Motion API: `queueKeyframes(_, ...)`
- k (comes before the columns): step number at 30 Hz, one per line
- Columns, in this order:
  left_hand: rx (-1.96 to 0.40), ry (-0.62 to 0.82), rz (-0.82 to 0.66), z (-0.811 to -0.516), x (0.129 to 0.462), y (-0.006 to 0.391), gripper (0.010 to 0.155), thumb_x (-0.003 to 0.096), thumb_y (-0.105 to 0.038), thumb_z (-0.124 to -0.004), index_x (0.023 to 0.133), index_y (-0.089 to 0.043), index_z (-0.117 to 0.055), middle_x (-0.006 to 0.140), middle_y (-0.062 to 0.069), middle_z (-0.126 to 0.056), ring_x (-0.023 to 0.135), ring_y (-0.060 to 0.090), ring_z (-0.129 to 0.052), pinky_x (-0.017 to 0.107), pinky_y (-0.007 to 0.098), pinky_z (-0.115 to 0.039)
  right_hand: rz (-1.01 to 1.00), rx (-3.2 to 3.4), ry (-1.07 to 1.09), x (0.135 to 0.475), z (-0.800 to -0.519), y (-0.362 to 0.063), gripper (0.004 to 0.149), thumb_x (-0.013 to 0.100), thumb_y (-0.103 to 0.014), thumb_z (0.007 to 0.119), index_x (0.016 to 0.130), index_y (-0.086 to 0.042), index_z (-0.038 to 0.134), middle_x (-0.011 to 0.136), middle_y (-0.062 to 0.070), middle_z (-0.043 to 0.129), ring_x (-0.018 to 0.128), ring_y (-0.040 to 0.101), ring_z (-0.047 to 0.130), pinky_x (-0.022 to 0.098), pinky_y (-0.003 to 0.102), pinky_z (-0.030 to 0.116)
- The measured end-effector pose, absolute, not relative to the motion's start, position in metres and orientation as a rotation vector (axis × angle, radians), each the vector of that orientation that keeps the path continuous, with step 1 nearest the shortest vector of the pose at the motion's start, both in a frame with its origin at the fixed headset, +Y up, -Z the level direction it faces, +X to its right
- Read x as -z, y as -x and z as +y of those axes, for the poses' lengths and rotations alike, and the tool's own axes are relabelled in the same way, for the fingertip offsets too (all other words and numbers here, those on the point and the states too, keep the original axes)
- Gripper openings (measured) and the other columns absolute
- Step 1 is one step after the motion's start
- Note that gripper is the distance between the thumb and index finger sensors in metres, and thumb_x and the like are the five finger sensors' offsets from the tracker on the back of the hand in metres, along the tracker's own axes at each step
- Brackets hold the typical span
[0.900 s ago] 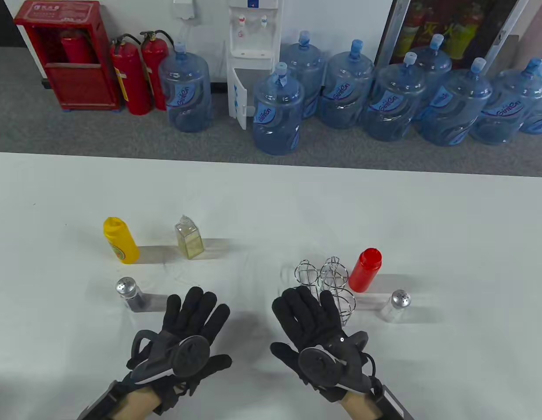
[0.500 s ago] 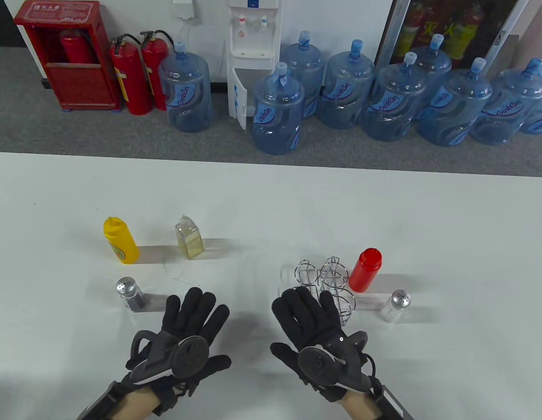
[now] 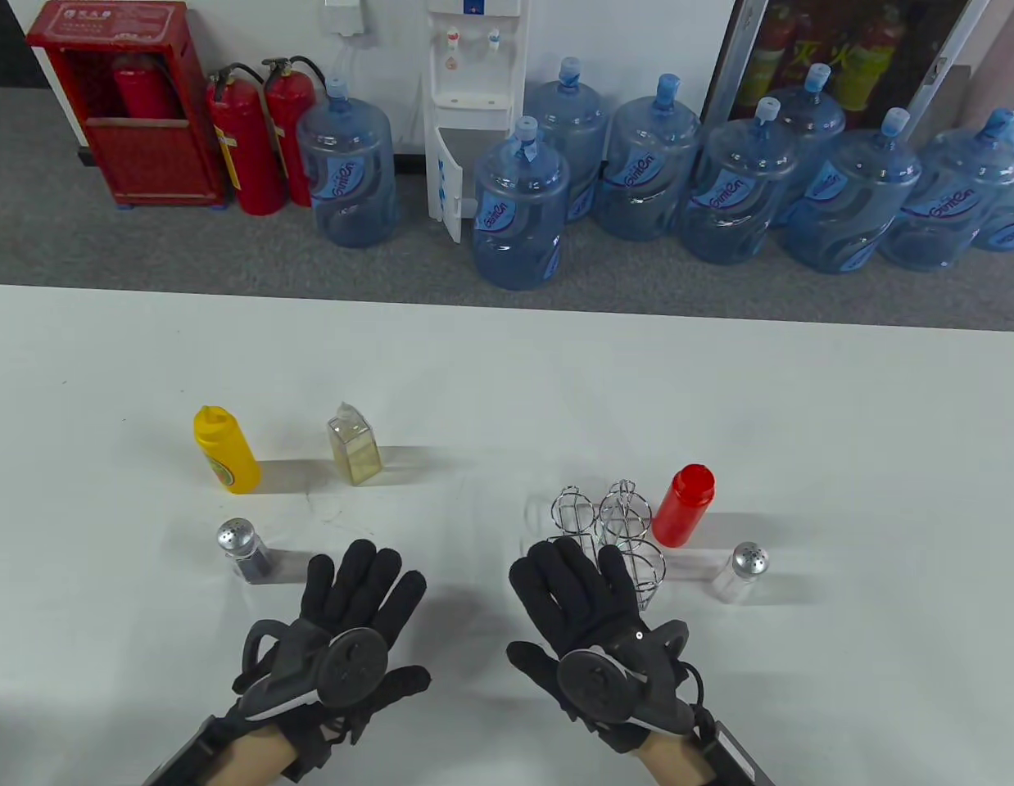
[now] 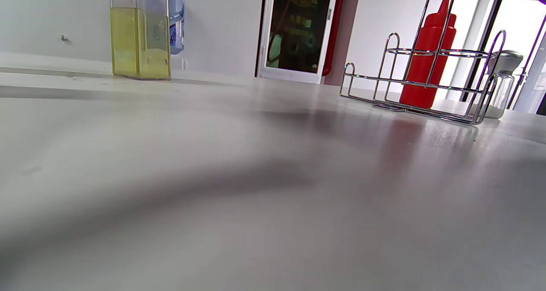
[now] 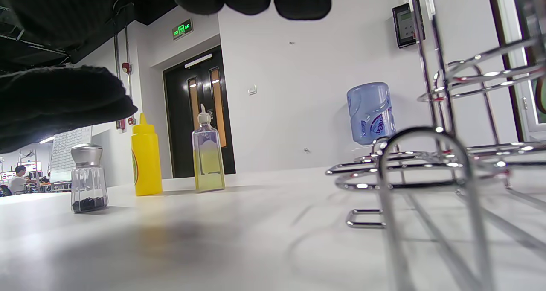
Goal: Hold seasoning rack and insert seasoning bottles through ring holders
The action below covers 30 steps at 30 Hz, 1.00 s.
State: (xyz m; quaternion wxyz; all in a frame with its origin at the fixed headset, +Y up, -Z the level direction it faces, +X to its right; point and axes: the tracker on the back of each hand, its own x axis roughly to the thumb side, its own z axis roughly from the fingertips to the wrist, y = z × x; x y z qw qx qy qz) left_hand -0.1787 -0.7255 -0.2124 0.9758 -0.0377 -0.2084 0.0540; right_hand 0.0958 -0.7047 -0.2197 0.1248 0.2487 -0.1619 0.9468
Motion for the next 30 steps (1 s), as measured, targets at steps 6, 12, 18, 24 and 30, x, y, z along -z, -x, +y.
queueKeyframes(6, -0.109, 0.077, -0.422, -0.726, 0.212, 0.179, 0.09, 0.0338, -0.075, -0.059, 0.1, -0.043, -0.008, 0.11, -0.005, -0.004, 0.111, 0.028, 0.003, 0.074, 0.059, -0.004, -0.493, -2.761, -0.737, 0.218, -0.705, -0.094, 0.082, 0.036, -0.063, 0.071, 0.107, -0.036, 0.038, 0.115, -0.006, 0.032, 0.109, 0.025, 0.045, 0.079, 0.061, 0.029)
queueKeyframes(12, -0.112, 0.08, -0.422, -0.726, 0.212, 0.179, 0.09, 0.0337, -0.075, -0.059, 0.1, -0.043, -0.008, 0.11, -0.005, -0.004, 0.111, 0.028, 0.003, 0.074, 0.059, -0.003, -0.485, -2.781, -0.757, 0.216, -0.708, -0.09, 0.084, 0.036, -0.062, 0.073, 0.107, -0.036, 0.037, 0.115, -0.005, 0.032, 0.109, 0.026, 0.045, 0.079, 0.061, 0.03)
queueKeyframes(18, -0.104, 0.078, -0.431, -0.726, 0.211, 0.178, 0.09, 0.0338, -0.075, -0.06, 0.1, -0.043, -0.008, 0.11, -0.005, -0.004, 0.111, 0.028, 0.003, 0.074, 0.059, -0.004, -0.496, -2.867, -0.861, 0.214, -0.712, -0.081, 0.082, 0.036, -0.062, 0.073, 0.106, -0.036, 0.042, 0.115, -0.006, 0.034, 0.109, 0.025, 0.047, 0.079, 0.061, 0.03)
queueKeyframes(24, -0.11, 0.073, -0.426, -0.725, 0.211, 0.179, 0.09, 0.0339, -0.075, -0.059, 0.1, -0.042, -0.008, 0.11, -0.005, -0.004, 0.111, 0.028, 0.003, 0.075, 0.059, -0.004, -0.656, -3.001, -1.029, 0.208, -0.692, -0.067, 0.08, 0.035, -0.062, 0.074, 0.105, -0.037, 0.045, 0.115, -0.007, 0.038, 0.108, 0.023, 0.049, 0.079, 0.06, 0.029)
queueKeyframes(30, -0.11, 0.074, -0.423, -0.725, 0.211, 0.18, 0.09, 0.034, -0.075, -0.06, 0.1, -0.042, -0.008, 0.11, -0.005, -0.004, 0.111, 0.028, 0.003, 0.075, 0.059, -0.004, -0.861, -3.023, -1.013, 0.215, -0.632, -0.061, 0.08, 0.034, -0.063, 0.073, 0.105, -0.038, 0.045, 0.114, -0.008, 0.039, 0.108, 0.022, 0.051, 0.08, 0.06, 0.03)
